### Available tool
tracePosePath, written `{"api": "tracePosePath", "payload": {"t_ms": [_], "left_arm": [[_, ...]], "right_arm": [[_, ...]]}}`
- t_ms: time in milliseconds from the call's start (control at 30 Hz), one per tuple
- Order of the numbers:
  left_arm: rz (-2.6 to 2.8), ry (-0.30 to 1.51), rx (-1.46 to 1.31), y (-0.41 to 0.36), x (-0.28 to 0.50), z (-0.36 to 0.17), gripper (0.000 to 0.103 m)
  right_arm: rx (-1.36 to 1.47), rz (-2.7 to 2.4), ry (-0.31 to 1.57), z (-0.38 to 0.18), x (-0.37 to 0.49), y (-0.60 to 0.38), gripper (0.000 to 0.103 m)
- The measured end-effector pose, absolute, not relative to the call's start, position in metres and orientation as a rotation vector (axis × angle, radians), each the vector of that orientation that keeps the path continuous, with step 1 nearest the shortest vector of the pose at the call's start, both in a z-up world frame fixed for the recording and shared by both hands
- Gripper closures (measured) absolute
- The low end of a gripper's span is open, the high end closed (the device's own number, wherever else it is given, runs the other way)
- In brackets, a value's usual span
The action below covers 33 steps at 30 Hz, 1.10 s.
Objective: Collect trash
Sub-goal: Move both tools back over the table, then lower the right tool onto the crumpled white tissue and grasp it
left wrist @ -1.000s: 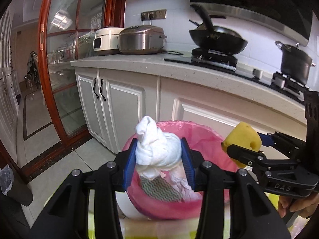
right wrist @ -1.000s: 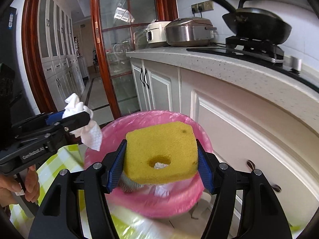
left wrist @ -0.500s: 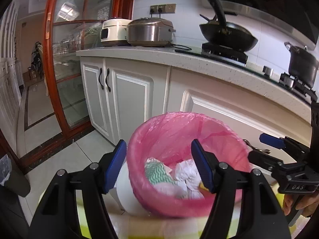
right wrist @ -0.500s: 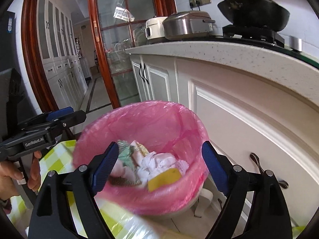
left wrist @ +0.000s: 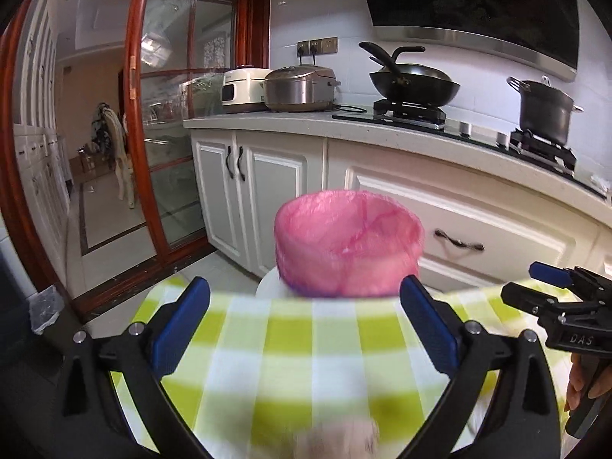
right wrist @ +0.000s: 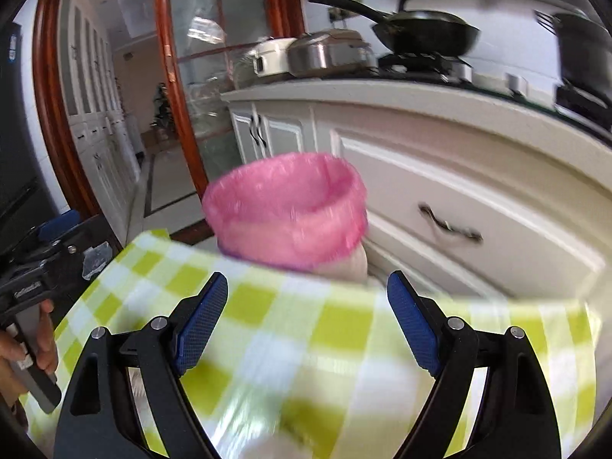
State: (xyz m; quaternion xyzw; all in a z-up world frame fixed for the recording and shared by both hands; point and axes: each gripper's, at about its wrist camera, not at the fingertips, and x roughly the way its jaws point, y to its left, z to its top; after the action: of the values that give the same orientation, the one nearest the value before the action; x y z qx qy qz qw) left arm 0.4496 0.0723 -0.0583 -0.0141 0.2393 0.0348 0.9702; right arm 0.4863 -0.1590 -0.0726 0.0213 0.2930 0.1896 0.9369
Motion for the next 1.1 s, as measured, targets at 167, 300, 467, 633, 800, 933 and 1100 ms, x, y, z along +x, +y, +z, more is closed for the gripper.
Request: {"api": "tracePosePath", "payload": {"t_ms": [167,300,467,633,800,933,1100], "left_arm": [[0.101,0.473,0.006,0.056,0.387,-0.07,0.006],[0.119,0.464,-0.036,0.053,0.349,-0.08,0.006],[0.144,0.486,-0.074,0.058,0.315,-0.091,0.006],[0.157,0.525,-0.08,0.07,0.304,-0.097,0.006],[0.14,0.545,-0.099,0.082,0.296,-0.104,0.007],[0.14,0.565,-0.102,0.085,0.3,-0.11,0.007],[0.133,0.611,-0.084,0.081,0.318,-0.123,0.007]], "right_arm": [[0.091,0.33,0.607,-0.091,0.434,-0.168,0.022],[0.098,0.29,0.632,-0.111,0.412,-0.165,0.022],[0.093,0.257,0.687,-0.133,0.405,-0.153,0.022],[0.082,0.229,0.742,-0.146,0.411,-0.145,0.022],[0.093,0.199,0.761,-0.153,0.414,-0.144,0.022],[0.081,0.205,0.772,-0.156,0.416,-0.142,0.03],[0.093,0.215,0.788,-0.157,0.417,-0.142,0.035]]}}
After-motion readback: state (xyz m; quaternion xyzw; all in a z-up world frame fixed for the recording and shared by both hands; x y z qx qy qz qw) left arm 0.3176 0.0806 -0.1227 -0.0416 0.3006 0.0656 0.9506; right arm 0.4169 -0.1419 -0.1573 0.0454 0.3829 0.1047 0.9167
